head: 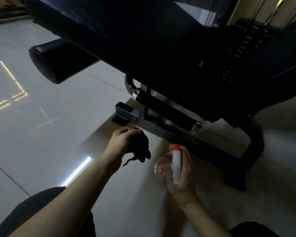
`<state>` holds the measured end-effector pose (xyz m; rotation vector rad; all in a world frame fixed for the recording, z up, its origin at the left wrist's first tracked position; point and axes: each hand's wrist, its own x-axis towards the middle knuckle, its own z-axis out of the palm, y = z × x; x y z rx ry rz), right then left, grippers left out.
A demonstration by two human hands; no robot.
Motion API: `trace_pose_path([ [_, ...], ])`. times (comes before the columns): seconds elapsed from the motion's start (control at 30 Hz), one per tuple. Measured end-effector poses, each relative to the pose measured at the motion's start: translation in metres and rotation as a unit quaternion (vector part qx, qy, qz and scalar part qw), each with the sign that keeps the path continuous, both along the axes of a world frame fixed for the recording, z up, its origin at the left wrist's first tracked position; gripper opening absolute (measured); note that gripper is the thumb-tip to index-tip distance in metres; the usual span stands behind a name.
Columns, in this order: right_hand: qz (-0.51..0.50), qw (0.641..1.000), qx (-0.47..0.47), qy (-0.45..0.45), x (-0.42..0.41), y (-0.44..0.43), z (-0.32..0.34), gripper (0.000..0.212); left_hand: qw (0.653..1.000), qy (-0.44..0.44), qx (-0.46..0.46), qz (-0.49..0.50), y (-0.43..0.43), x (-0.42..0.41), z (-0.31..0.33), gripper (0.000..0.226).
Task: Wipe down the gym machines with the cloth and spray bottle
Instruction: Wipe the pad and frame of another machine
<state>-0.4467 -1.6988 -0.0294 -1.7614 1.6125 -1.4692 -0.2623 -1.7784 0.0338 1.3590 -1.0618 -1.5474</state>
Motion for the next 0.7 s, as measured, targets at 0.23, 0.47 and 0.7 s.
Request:
trace_pose_path([
  [0.23,0.013,0.988,0.095,-0.121,-0.029,0.015,0.003,0.025,0.996,-0.063,-0.014,-0.054,0.005,-0.021,-0.003,0.027],
  [0.47,0.004,0.958,0.184,-0.218,-0.049,0.018,-0.010,0.090,0.986,-0.121,-0.009,-0.111,0.015,-0.038,-0.009,0.018],
  [0.7,-0.015,0.943,0.253,0.214,-0.062,0.031,-0.059,0.061,0.968,-0.204,-0.003,-0.147,0.025,-0.043,-0.010,0.017],
])
